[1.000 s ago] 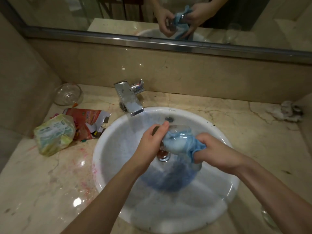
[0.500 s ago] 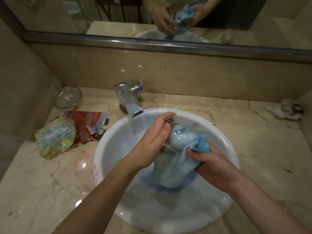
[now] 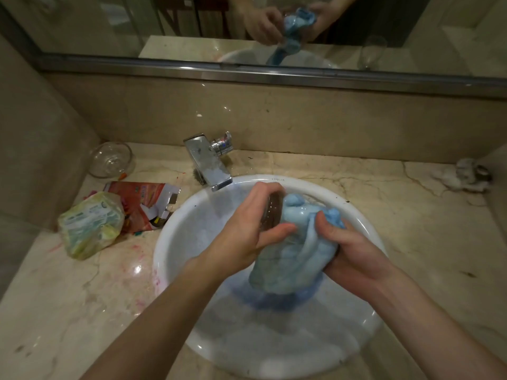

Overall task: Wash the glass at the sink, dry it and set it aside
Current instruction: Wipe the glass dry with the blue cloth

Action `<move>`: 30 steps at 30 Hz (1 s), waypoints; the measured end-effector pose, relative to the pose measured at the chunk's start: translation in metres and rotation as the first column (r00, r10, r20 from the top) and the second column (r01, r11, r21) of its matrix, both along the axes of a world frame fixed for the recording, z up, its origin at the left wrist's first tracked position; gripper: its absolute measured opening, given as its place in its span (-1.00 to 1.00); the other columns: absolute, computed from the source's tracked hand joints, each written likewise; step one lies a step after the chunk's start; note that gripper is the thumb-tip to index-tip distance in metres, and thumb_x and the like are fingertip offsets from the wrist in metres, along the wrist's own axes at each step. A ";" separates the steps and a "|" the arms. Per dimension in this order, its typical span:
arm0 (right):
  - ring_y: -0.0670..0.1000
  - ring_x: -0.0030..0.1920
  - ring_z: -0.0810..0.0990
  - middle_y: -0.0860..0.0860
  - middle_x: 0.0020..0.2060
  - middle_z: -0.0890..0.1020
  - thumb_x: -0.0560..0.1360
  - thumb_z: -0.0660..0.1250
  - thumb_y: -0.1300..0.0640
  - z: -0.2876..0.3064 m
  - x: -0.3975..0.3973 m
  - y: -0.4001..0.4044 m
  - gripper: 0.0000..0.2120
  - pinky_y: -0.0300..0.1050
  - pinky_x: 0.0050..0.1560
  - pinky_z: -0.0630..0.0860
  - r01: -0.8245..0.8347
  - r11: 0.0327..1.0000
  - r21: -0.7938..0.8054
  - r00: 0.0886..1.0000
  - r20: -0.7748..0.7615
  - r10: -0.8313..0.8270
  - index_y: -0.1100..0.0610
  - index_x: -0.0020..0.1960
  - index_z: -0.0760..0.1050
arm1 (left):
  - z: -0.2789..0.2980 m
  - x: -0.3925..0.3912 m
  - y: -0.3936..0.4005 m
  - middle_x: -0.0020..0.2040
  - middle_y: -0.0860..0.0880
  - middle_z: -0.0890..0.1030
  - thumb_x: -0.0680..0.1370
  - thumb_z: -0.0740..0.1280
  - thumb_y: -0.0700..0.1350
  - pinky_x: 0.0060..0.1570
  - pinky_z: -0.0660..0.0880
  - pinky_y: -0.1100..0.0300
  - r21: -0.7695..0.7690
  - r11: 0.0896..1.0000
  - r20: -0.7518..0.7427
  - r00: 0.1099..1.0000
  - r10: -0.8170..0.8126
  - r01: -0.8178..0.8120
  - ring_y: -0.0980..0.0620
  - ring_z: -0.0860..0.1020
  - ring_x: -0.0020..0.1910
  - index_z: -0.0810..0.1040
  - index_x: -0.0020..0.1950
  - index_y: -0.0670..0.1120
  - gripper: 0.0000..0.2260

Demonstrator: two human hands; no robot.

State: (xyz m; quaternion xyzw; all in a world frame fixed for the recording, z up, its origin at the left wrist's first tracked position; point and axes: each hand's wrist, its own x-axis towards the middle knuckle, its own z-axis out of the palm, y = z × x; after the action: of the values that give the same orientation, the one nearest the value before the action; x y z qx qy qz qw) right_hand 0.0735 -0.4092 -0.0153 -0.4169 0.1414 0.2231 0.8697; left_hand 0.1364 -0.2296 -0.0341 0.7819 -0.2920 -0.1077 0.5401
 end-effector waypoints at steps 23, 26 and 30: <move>0.20 0.13 0.64 0.27 0.13 0.65 0.37 0.50 0.01 -0.002 0.003 0.010 -0.52 0.05 0.18 0.57 0.043 0.989 -0.144 0.998 0.050 -0.036 0.26 0.20 0.60 | -0.009 -0.002 0.003 0.08 0.03 0.53 0.51 0.33 0.10 0.04 0.51 0.15 -0.052 0.994 -0.059 0.994 0.096 -0.099 0.07 0.55 0.04 0.40 0.17 0.19 -0.74; 0.22 0.03 0.65 0.32 0.04 0.67 0.41 0.43 0.09 -0.001 0.002 0.015 -0.67 0.07 0.10 0.59 0.076 0.970 -0.230 0.994 0.094 -0.055 0.24 0.11 0.64 | -0.008 -0.005 0.002 0.09 0.03 0.57 0.58 0.23 0.13 -0.20 0.52 0.20 -0.157 0.977 -0.298 0.950 0.089 -0.141 0.05 0.57 -0.08 0.45 0.23 0.06 -0.73; 0.02 -0.20 0.68 0.13 -0.23 0.72 0.42 0.49 0.27 0.002 0.003 0.016 -0.93 -0.13 -0.14 0.62 0.055 0.825 -0.562 0.967 0.237 0.097 0.22 -0.09 0.67 | 0.007 -0.005 -0.007 -0.12 -0.12 0.62 0.63 0.16 0.23 -0.54 0.42 0.29 -0.102 0.939 -0.805 0.581 0.117 -0.330 0.04 0.58 -0.42 0.51 0.28 -0.15 -0.51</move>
State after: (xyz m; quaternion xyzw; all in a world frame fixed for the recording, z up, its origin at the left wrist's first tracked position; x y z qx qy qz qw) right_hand 0.0763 -0.3932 -0.0136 -0.6820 0.0833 0.1255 0.7157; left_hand 0.1313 -0.2363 -0.0268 0.6131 0.0663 -0.3350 0.7124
